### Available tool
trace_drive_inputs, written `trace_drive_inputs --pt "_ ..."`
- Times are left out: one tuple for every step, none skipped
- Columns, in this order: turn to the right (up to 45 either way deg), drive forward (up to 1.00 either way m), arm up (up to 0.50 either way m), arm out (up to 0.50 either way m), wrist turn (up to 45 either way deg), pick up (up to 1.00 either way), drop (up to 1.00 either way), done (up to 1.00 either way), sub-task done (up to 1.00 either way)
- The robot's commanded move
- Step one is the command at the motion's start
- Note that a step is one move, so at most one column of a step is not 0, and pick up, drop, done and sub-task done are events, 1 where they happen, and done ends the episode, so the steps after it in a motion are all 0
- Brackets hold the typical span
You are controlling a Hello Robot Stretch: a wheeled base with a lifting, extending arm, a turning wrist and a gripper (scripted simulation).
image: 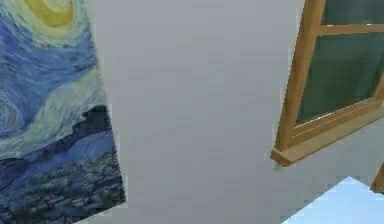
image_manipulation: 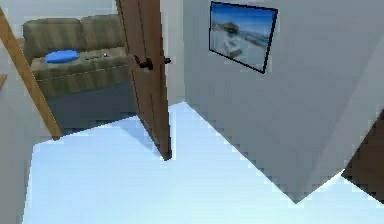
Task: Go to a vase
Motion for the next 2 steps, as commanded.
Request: trace_drive_inputs --pt "45.0 0.00 0.00 0.00 0.0 0.00 0.00 0.00 0.00" --pt "15.0 0.00 0.00 0.00 0.0 0.00 0.00 0.00 0.00"
